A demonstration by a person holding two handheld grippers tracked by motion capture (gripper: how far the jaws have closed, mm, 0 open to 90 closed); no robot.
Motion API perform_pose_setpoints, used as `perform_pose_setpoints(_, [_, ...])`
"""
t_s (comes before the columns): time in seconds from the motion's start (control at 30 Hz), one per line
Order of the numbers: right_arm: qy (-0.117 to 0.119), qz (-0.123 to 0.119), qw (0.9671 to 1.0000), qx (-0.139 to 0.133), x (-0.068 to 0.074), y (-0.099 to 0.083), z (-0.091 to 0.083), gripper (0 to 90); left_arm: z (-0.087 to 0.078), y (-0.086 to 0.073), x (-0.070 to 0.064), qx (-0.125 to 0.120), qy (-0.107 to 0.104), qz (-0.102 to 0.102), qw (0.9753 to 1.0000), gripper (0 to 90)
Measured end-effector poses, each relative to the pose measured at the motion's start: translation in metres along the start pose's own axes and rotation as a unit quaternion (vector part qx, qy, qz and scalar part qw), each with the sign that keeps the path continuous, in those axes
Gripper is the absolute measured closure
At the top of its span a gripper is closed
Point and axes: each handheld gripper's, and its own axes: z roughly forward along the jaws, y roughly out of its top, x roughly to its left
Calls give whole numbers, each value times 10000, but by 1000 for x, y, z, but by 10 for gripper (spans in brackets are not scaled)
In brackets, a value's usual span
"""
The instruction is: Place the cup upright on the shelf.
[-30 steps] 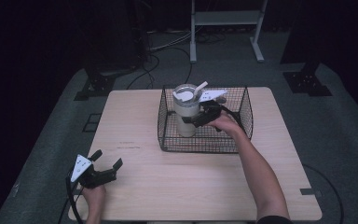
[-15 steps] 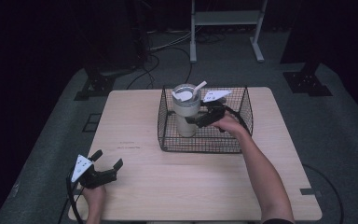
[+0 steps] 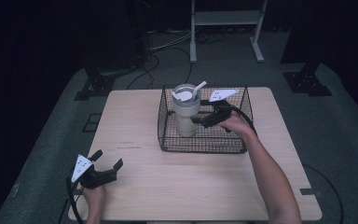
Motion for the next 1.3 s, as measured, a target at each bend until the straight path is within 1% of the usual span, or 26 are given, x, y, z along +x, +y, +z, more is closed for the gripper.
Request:
perform_pose_setpoints(0.3, [-35, 10, 10000, -68, 3, 5, -18, 69, 0, 0, 0, 14, 6, 20, 10000, 0])
perform_pose_setpoints(0.6, [-127, 104, 9998, -121, 7, 10, -36, 69, 0, 0, 0, 11, -4, 27, 10000, 0])
perform_pose_setpoints(0.67, [-178, 142, 9996, -165, 8, 13, -41, 69, 0, 0, -1, 8, -11, 36, 10000, 0])
perform_pose_setpoints(0.73, [-171, 119, 9996, -211, 11, 16, -45, 69, 0, 0, -1, 13, -11, 37, 10000, 0])
perform_pose_setpoints(0.83, [-179, 50, 9997, -175, 14, 20, -51, 70, 0, 0, 0, 13, -14, 27, 10000, 0])
perform_pose_setpoints(0.87, [-194, 39, 9996, -201, 15, 21, -53, 70, 0, 0, 0, 18, -11, 24, 10000, 0])
perform_pose_setpoints(0.9, [-192, 83, 9995, -216, 15, 22, -55, 70, 0, 0, 0, 18, -10, 21, 10000, 0])
perform_pose_setpoints(0.97, [-200, 43, 9995, -234, 17, 23, -59, 69, 0, 0, 0, 11, -17, 28, 10000, 0])
perform_pose_setpoints(1.13, [-180, 61, 9996, -204, 22, 28, -69, 69, 0, 0, -1, 13, -18, 31, 10000, 0])
perform_pose_setpoints(1.3, [-138, 33, 9999, -77, 29, 31, -78, 69, 0, 0, -1, 16, -21, 35, 10000, 0])
